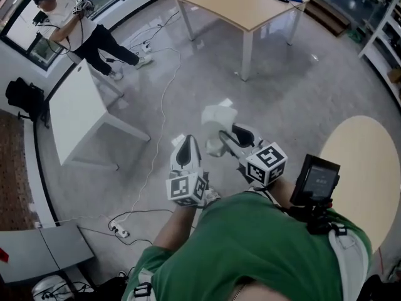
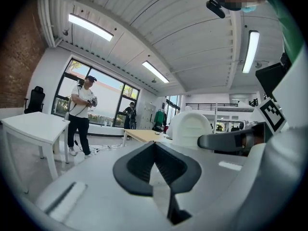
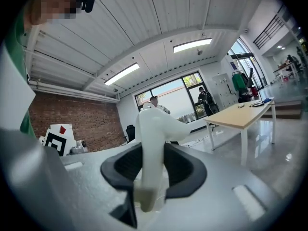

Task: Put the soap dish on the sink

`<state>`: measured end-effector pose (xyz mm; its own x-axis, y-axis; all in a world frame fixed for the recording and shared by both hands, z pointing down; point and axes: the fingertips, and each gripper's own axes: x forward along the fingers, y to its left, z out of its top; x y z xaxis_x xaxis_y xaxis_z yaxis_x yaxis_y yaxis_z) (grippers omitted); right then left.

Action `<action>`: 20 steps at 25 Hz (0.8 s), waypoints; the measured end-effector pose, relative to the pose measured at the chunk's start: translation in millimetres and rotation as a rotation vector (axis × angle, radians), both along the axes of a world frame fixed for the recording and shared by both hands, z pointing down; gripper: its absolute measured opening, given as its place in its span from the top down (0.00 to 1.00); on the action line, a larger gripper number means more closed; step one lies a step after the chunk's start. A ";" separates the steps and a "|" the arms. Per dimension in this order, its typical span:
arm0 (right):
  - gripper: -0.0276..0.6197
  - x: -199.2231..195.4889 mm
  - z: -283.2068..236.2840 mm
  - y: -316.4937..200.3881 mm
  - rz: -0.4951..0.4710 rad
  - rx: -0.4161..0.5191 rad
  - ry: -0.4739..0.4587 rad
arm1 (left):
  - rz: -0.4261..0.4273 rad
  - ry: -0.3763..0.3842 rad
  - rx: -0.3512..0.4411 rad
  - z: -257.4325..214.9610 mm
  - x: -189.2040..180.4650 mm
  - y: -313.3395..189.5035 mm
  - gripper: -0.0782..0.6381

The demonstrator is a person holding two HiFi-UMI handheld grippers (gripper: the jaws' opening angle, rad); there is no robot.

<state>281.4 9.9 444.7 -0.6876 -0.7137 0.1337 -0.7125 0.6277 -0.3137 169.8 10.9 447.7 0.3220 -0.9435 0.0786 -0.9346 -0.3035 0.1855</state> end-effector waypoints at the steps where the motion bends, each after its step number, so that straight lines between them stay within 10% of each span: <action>1: 0.76 -8.7 -0.7 -0.9 -0.009 0.000 0.001 | -0.010 0.003 0.004 -1.7 -8.7 0.2 0.88; 20: 0.76 -156.2 -7.9 -16.5 -0.126 0.004 0.009 | -0.153 0.016 0.004 -2.3 -158.4 8.8 0.88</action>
